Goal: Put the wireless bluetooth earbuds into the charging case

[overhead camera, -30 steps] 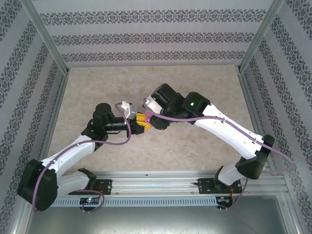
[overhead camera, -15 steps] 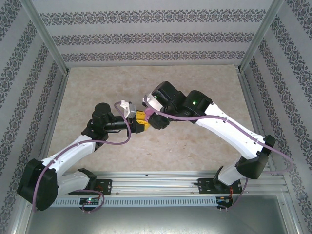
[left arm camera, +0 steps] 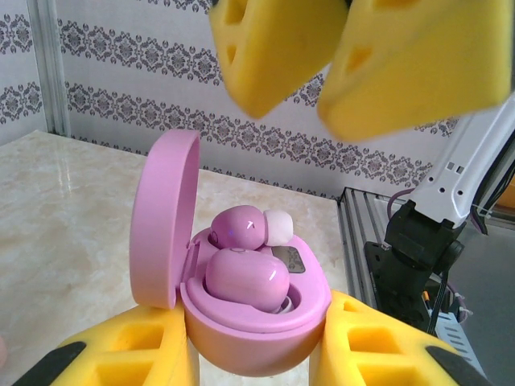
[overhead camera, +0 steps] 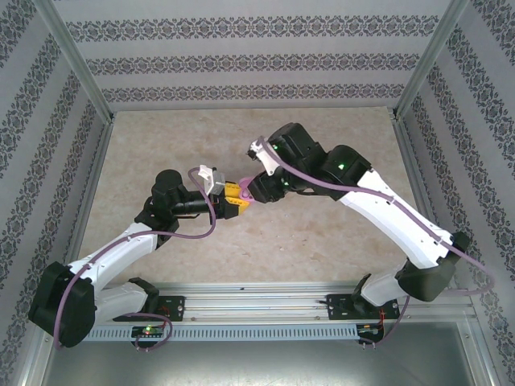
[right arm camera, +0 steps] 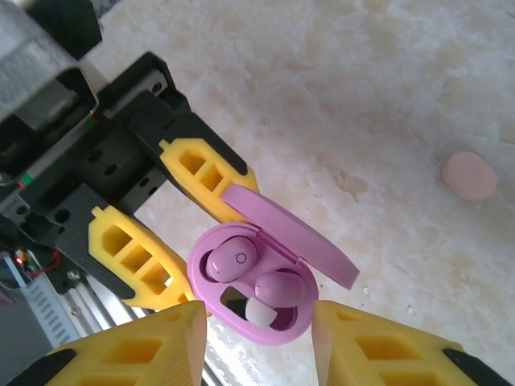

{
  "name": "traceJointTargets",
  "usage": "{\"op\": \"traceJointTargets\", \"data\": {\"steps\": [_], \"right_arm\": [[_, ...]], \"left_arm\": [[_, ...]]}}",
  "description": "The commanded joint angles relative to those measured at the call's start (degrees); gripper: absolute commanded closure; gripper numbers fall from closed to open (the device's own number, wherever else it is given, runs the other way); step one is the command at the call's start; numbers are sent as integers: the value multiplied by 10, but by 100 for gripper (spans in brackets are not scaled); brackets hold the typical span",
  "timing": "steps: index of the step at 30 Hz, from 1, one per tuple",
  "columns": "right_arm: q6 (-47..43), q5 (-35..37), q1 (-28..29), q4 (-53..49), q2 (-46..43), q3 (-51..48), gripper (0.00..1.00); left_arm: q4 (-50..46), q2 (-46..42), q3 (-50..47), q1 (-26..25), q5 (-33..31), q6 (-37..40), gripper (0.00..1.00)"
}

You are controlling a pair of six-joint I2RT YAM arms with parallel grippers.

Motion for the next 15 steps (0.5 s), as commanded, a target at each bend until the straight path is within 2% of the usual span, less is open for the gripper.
{"op": "traceJointTargets", "data": {"steps": [1,5,8,15], "right_arm": [[65,-11,-9,12,-19,-13,61],[164,10,-19,18,-28,-33,64],[223,1,-19,52,-39,-65,67],[234,41,6,16,0,-32,67]], "left_arm": [[35,0,9,-5,2,-6,80],[33,1,9,-5,-9,-3,81],[23,2,11,-5,-17,4,81],[17,3,14,-5,-14,6,81]]}}
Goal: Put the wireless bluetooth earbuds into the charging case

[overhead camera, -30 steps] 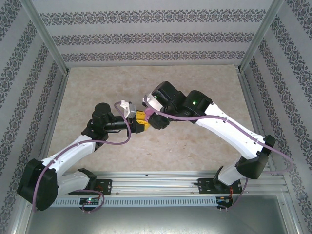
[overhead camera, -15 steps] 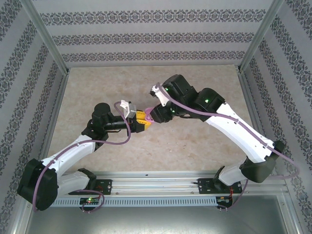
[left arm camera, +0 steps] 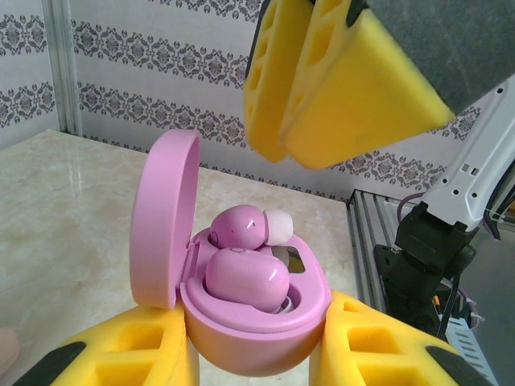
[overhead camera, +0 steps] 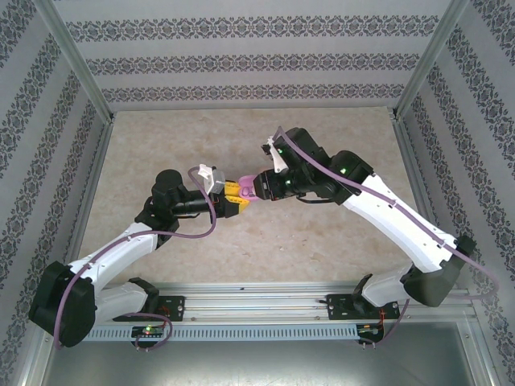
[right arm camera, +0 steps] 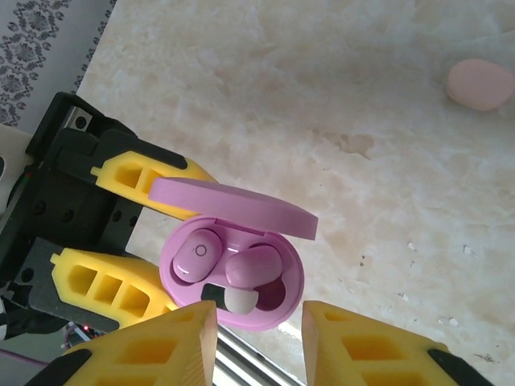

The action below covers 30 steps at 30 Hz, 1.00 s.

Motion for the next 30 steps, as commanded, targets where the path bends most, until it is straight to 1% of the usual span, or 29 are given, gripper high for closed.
{"op": "traceJointTargets", "data": {"steps": [1,13,19,30], "right_arm": [[26,30,13,-15,22,30,67],[22,55,18,-62,77,88,66],[22,69,22,-84,83,93,64],[20,73,23,-85,65,71,65]], "left_arm": [[16,1,14,-5,1,6,81],[11,-4,11,-5,1,10,81],[9,-4,11,-5,0,13,81],[7,-7,9,-5,-1,14,80]]}}
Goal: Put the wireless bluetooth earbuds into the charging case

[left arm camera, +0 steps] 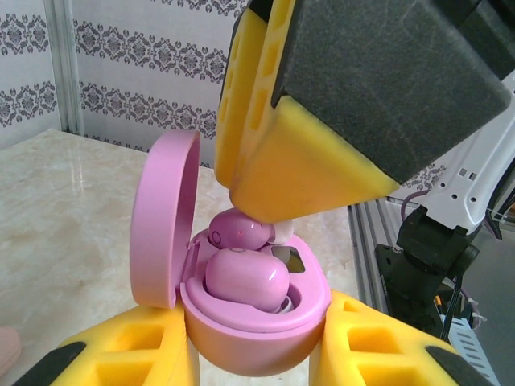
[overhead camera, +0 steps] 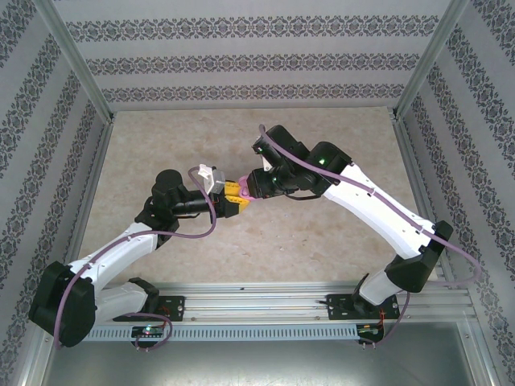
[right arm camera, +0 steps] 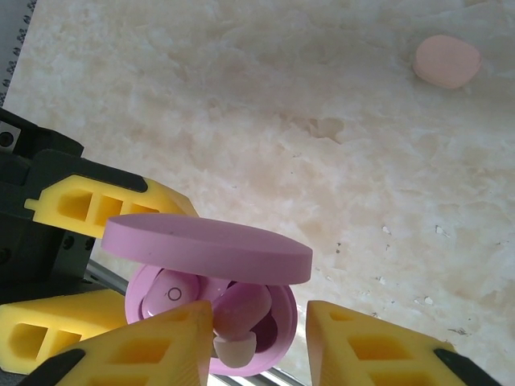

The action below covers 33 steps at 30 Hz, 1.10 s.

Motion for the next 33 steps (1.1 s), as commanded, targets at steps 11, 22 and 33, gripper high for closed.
{"op": "traceJointTargets", "data": {"steps": [11,22,33], "right_arm": [[0,-17,-4,43,-44,-58,69],[-15,-49,-12,68,-35,-62,67],[-36,-28,-14,34,-27,-35,69]], "left_arm": [[16,-2,13,-5,5,6,80],[15,-5,13,-5,7,6,80],[14,-4,13,-5,8,6,80]]}}
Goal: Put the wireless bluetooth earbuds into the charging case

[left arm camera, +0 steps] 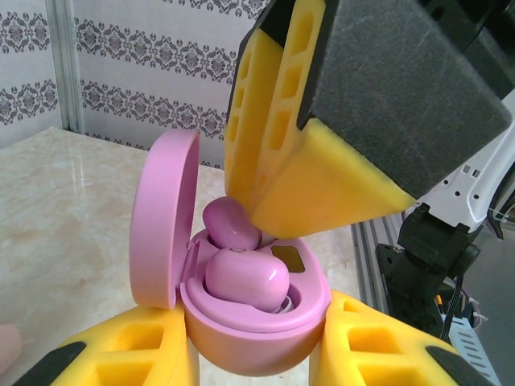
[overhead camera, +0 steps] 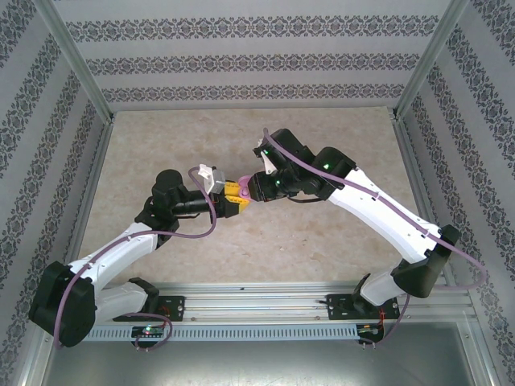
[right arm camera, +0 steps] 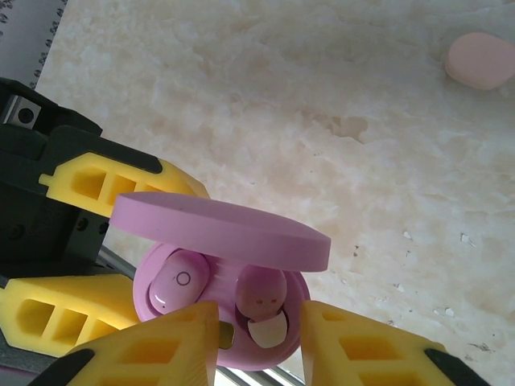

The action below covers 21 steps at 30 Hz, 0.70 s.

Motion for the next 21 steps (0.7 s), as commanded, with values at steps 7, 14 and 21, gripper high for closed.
{"op": "traceJointTargets", "data": {"steps": [7,14,21], "right_arm": [[0,14,-4,-13,23,37,70],[9,39,-3,-29,36,49,68],[16,50,3,-36,49,55,68]], "left_arm": [[19,-3,13,-5,11,2,81],[17,-4,13,-5,10,3,80],[17,-4,14,-5,11,4,80]]}}
